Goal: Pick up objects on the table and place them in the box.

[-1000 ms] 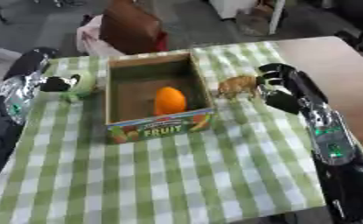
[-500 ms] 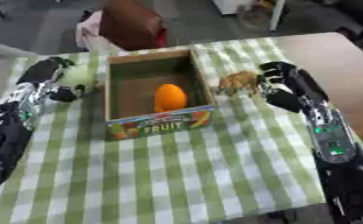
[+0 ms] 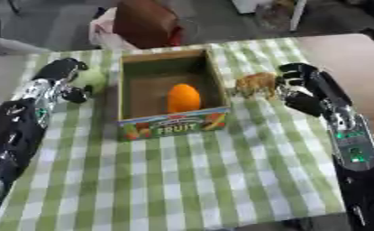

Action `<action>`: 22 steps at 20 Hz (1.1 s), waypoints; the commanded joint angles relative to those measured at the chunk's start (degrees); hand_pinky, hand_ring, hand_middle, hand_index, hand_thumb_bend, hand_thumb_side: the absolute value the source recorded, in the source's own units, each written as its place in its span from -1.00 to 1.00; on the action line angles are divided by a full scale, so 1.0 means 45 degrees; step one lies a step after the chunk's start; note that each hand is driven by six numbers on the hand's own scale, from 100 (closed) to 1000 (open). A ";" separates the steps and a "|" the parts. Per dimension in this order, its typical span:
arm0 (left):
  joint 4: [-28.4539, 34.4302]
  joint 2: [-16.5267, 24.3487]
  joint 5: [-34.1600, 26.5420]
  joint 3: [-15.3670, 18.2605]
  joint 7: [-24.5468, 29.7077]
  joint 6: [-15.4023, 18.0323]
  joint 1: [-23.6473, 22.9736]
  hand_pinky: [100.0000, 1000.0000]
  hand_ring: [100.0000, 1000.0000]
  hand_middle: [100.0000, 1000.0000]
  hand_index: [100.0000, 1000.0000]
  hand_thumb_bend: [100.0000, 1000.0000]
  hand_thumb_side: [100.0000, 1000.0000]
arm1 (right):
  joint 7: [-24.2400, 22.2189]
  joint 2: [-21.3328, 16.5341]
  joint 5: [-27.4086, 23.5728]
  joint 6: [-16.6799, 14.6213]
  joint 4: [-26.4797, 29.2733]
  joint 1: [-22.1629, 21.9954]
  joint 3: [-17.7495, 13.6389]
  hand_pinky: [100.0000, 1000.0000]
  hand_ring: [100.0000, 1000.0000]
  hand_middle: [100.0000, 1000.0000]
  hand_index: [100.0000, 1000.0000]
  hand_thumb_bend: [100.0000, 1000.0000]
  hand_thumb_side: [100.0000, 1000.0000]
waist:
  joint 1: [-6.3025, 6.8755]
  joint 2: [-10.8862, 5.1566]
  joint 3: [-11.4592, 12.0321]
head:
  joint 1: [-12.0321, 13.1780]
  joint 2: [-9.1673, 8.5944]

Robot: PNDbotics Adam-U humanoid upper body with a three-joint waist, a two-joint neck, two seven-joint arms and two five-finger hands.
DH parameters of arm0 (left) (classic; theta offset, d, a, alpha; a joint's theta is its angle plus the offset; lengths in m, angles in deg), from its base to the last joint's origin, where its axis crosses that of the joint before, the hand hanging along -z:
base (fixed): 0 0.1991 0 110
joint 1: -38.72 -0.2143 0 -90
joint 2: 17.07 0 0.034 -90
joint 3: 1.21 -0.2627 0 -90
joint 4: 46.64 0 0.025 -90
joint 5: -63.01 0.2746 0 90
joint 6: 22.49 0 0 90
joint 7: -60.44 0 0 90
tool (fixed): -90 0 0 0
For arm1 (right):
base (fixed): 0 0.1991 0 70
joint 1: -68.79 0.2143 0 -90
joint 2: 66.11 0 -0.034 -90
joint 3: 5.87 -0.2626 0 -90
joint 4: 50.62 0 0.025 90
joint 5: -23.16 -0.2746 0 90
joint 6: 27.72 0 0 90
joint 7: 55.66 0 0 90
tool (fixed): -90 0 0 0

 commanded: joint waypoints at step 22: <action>0.4105 -0.0367 -0.4713 -0.1347 -0.2855 -0.0364 0.0756 -0.21 -0.71 -0.83 -0.27 -1.00 -0.54 | 0.0014 0.0088 0.0091 -0.0001 0.0168 0.0228 -0.0047 0.64 0.62 0.53 0.55 -1.00 -0.48 | -0.0209 -0.0293 0.0134 | 0.0901 0.0155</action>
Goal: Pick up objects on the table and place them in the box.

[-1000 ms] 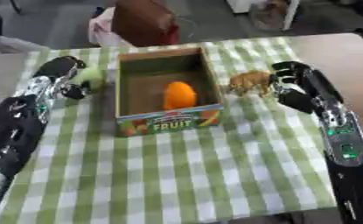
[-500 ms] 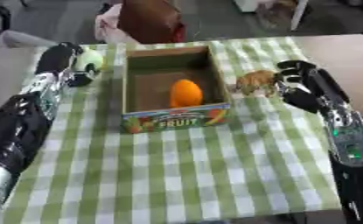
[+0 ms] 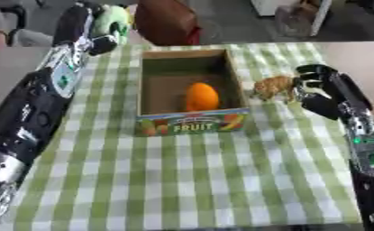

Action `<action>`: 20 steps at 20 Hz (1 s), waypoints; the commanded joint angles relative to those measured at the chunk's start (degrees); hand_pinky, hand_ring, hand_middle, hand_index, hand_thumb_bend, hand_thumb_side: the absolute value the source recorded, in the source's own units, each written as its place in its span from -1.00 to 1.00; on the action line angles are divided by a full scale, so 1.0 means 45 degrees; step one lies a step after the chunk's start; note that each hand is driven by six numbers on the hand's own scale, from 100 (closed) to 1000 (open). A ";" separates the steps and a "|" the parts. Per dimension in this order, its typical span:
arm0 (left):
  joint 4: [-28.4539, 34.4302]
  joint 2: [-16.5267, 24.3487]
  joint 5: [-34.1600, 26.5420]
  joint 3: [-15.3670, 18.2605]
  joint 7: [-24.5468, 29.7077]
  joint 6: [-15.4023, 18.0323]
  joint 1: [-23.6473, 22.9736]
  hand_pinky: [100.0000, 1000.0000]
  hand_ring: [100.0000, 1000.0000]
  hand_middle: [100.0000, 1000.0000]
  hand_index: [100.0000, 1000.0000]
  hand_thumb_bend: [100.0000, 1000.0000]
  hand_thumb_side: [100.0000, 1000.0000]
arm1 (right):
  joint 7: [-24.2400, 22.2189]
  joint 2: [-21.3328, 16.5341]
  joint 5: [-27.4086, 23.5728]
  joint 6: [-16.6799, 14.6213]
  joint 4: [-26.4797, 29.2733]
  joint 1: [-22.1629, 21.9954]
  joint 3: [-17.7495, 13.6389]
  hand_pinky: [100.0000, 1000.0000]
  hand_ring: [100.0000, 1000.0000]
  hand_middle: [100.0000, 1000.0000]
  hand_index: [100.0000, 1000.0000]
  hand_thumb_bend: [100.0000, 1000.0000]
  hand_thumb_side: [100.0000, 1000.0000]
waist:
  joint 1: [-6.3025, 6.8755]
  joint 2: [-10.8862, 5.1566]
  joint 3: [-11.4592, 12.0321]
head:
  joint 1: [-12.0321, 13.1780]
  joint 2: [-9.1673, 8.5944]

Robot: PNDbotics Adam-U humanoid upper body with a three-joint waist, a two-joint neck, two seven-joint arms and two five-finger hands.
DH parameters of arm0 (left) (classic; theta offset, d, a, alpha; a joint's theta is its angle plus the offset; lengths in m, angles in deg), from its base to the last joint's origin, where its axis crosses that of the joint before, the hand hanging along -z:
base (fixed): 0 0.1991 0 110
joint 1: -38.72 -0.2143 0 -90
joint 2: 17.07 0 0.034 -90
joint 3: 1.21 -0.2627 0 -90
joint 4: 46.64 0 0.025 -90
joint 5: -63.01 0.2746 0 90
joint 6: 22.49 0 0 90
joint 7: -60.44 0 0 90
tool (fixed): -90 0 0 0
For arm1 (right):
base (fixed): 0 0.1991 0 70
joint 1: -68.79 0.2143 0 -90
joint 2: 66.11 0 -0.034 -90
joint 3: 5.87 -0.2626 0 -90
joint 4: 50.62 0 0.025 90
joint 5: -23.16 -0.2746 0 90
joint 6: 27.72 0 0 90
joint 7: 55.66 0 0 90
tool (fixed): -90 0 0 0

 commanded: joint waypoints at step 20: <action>0.1083 -0.1285 0.1366 -0.1332 0.3695 0.2265 -0.0148 0.25 0.19 0.26 0.61 -0.30 -0.15 | -0.0107 0.0138 0.0094 -0.0028 0.0234 0.0179 -0.0019 0.64 0.63 0.53 0.54 -1.00 -0.47 | -0.0047 -0.0210 -0.0065 | 0.0164 0.0078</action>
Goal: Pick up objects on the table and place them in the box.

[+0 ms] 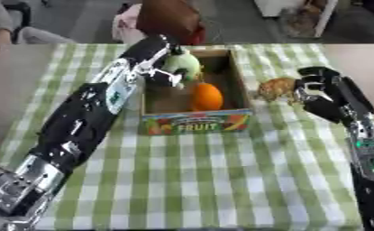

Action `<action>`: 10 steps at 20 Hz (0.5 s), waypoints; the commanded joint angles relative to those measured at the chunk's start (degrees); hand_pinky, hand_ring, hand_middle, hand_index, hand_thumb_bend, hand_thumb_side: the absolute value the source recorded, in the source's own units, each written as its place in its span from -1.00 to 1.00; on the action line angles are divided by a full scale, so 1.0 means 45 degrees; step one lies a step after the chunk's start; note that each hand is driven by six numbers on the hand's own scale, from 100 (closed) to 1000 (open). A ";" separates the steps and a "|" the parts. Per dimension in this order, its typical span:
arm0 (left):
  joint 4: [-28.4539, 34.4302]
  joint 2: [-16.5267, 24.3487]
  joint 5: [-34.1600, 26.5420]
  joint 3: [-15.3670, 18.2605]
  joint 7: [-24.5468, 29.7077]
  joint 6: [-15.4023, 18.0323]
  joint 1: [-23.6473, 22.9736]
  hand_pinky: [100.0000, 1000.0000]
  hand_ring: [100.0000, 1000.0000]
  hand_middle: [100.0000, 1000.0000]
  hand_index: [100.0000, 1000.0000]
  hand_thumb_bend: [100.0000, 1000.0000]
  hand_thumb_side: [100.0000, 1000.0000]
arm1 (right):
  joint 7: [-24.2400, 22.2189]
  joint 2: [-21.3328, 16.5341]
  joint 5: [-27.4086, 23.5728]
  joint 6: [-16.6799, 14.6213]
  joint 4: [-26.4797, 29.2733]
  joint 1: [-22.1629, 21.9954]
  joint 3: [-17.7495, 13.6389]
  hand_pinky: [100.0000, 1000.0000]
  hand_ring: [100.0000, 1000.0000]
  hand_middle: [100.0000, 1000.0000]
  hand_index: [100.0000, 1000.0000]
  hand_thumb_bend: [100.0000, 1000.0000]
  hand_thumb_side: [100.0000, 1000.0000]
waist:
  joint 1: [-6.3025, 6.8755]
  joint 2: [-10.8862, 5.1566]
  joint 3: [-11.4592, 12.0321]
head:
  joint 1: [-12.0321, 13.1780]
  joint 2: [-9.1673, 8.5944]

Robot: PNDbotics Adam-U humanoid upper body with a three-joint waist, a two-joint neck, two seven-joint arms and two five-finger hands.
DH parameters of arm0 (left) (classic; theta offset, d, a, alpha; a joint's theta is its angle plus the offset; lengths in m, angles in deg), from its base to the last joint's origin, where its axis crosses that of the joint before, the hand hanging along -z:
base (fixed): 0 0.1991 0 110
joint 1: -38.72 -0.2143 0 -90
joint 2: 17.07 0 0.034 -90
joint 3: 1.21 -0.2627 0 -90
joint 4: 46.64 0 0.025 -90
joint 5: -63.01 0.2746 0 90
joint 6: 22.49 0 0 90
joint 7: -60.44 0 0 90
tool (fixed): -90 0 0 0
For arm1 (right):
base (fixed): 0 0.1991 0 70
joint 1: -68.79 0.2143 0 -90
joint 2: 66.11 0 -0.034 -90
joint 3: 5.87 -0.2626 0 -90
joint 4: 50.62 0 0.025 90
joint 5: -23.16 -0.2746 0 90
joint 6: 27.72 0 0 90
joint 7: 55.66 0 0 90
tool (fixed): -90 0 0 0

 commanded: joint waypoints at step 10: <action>0.1288 0.0422 -0.1849 0.0424 -0.1742 -0.1048 -0.0009 0.29 0.29 0.37 0.62 -0.01 0.45 | -0.0083 -0.0094 0.0105 0.0006 0.0254 0.0137 -0.0041 0.63 0.62 0.53 0.54 -1.00 -0.48 | 0.0001 -0.0261 0.0057 | -0.0091 0.0030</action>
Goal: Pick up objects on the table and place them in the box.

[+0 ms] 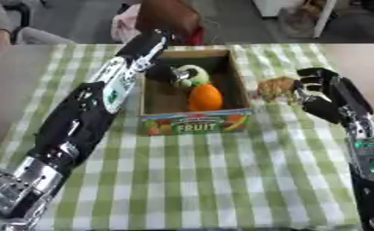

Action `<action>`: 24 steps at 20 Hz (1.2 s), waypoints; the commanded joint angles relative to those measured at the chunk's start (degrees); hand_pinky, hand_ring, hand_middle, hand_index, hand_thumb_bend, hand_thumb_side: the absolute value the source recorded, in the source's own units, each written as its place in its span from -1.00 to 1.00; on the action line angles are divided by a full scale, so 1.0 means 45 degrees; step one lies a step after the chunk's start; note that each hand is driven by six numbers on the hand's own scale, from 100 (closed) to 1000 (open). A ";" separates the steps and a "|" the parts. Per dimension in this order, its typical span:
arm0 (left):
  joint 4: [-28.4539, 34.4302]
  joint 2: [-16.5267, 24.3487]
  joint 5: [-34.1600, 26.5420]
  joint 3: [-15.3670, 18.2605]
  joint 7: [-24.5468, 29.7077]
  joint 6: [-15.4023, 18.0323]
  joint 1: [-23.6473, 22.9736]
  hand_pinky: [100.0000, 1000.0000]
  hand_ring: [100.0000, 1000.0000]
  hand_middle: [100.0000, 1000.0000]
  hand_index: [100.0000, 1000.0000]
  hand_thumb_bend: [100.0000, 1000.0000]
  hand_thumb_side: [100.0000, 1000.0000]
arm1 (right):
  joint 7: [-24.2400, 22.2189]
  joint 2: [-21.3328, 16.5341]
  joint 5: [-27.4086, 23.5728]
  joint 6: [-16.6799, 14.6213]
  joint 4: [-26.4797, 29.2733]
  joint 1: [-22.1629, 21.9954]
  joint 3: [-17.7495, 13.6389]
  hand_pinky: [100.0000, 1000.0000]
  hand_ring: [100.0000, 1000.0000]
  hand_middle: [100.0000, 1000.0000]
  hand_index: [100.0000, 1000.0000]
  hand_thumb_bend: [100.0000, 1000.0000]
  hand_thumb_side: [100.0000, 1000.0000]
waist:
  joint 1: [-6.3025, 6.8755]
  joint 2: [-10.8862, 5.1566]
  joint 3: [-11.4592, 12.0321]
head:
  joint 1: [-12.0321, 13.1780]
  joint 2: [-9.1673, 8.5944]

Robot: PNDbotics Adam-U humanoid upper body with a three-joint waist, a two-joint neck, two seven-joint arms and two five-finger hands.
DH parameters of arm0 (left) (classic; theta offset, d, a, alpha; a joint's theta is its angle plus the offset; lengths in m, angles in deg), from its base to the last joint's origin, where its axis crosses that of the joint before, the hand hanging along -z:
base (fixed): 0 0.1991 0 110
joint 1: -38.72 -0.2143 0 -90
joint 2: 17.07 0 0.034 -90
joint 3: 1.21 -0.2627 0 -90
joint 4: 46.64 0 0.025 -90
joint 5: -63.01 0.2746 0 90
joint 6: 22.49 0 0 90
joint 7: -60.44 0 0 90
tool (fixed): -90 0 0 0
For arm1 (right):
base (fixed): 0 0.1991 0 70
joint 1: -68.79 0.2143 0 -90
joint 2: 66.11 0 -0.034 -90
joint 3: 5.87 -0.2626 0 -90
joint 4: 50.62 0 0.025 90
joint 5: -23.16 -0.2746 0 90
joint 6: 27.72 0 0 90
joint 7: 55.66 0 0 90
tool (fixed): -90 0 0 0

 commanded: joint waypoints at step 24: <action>0.8506 0.2308 -1.0769 0.1922 -0.0799 -0.2767 -0.4296 0.14 0.08 0.09 0.50 -0.46 0.52 | 0.1848 -0.1761 1.0199 -0.1051 -0.6676 0.4822 -0.1379 0.88 0.82 0.68 0.67 -0.64 -0.67 | 0.0146 -0.0386 0.1786 | -0.1554 -0.0146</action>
